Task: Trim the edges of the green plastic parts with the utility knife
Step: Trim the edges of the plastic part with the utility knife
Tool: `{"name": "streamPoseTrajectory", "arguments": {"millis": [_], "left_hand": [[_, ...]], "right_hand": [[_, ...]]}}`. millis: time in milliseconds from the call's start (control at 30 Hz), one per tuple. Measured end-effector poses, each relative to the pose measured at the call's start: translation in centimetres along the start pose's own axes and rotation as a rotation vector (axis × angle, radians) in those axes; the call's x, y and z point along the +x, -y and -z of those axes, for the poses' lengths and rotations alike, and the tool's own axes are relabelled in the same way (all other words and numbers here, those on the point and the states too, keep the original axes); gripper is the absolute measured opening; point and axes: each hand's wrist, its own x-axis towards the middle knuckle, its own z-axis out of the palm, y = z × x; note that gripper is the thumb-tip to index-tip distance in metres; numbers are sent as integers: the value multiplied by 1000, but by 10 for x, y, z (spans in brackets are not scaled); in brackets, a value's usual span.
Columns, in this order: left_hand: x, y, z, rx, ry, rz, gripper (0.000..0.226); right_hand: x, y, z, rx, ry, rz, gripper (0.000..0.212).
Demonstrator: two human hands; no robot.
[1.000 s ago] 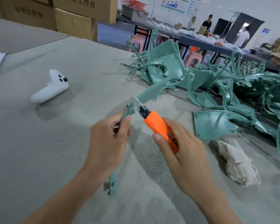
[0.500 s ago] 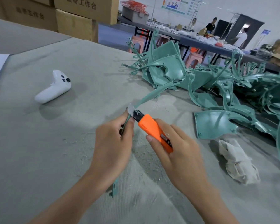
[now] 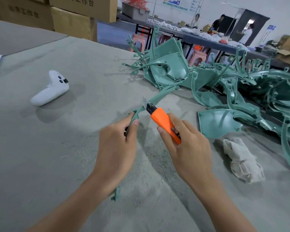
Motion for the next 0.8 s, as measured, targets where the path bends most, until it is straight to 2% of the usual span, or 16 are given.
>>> {"name": "streamPoseTrajectory", "arguments": {"millis": [67,133,233,300,333,400,500,600,800], "left_hand": [[0,0,0,9,-13,-6,47],[-3,3,3,29,-19,-5,44],[-6,5,9,32,-48,15,39],[-3,2,9,13,-60,24,47],[-2,1,8,9,-53,20,50],[-2,0,5,19,-37,13,49],[-5,3,2,44,-23,17,30],[-4,2,3,58,-25,21,25],[-3,0,5,83,-7,0,24]], "right_hand": [[1,-2,-2,2,26,-11,38],[10,-18,0,38,21,-113,41],[22,-52,17,103,-161,-289,35],[20,-58,25,158,-271,-316,30],[17,-55,25,174,-271,-308,31],[10,-44,22,198,-186,-245,33],[2,-25,13,233,-24,-135,35],[-4,-9,5,291,113,-53,33],[-5,-5,1,300,138,-28,35]]}}
